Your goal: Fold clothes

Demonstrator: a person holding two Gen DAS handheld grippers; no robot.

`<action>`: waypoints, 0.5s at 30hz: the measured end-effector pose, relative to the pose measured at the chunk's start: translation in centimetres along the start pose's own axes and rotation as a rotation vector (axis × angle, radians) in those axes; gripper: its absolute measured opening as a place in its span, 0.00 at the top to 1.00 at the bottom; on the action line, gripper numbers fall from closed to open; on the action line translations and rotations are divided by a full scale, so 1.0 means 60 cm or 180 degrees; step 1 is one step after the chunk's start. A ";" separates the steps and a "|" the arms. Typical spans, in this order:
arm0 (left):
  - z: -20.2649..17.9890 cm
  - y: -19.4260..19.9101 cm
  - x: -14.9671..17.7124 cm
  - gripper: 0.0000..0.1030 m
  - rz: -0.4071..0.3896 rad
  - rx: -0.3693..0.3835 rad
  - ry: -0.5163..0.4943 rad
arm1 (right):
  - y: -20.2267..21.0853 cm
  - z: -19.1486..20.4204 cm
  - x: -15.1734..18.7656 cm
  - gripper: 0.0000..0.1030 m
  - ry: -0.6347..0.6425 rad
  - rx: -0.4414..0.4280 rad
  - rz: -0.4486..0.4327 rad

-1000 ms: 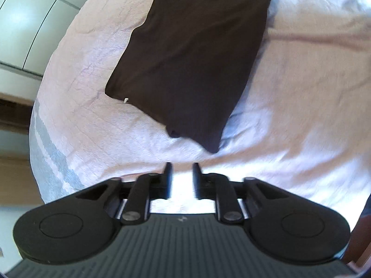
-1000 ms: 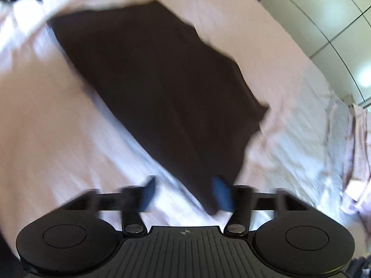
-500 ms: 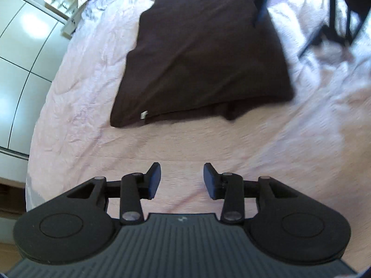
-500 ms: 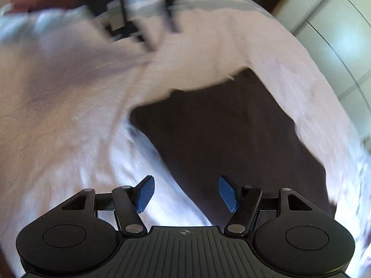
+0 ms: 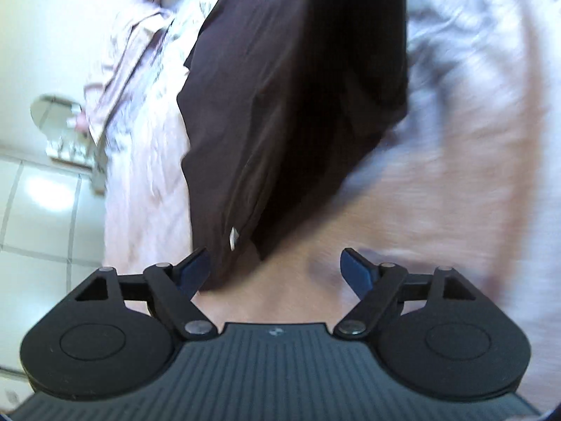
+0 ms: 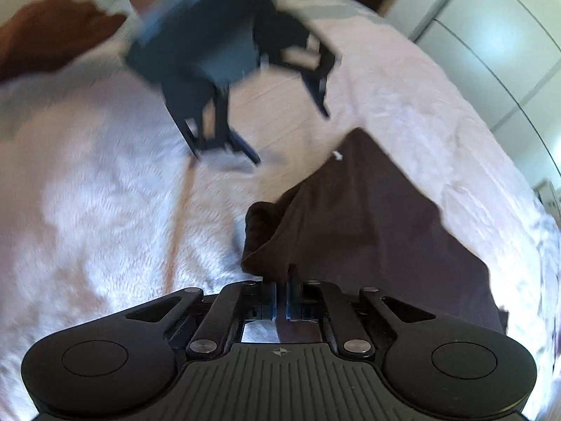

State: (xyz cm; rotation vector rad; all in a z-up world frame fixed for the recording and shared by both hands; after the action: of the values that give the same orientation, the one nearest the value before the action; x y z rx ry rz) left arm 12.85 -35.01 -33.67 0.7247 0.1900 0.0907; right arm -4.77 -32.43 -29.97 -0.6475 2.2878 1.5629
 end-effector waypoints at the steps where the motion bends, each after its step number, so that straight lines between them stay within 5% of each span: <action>1: 0.004 -0.019 -0.002 0.24 -0.0040 -0.0023 -0.0066 | 0.007 -0.006 -0.003 0.97 -0.0064 0.0022 -0.0006; 4: 0.014 -0.063 -0.010 0.32 -0.0145 -0.0059 -0.0266 | 0.026 -0.011 -0.002 0.97 -0.0197 0.0079 0.0007; 8: 0.026 -0.085 -0.016 0.89 -0.0175 0.0053 -0.0352 | 0.040 -0.006 0.003 0.97 -0.0302 0.0064 0.0018; 15: 0.041 -0.018 0.000 0.94 -0.0211 0.0114 -0.0279 | 0.056 0.016 -0.003 0.98 -0.0392 -0.0183 0.0076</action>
State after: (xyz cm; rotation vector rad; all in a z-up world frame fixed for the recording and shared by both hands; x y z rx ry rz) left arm 13.34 -37.43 -32.59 0.7560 0.1321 -0.0076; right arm -6.38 -30.47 -27.54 -0.5242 2.1758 1.6374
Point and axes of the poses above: each gripper's, at about its wrist camera, not at the fingertips, and y roughly against the way its jaws point, z to its left, x to its underside, the point moved 5 cm from there along -y, roughly the way its jaws point, and after that the axes turned 2 degrees about x, right-handed, at the moved point
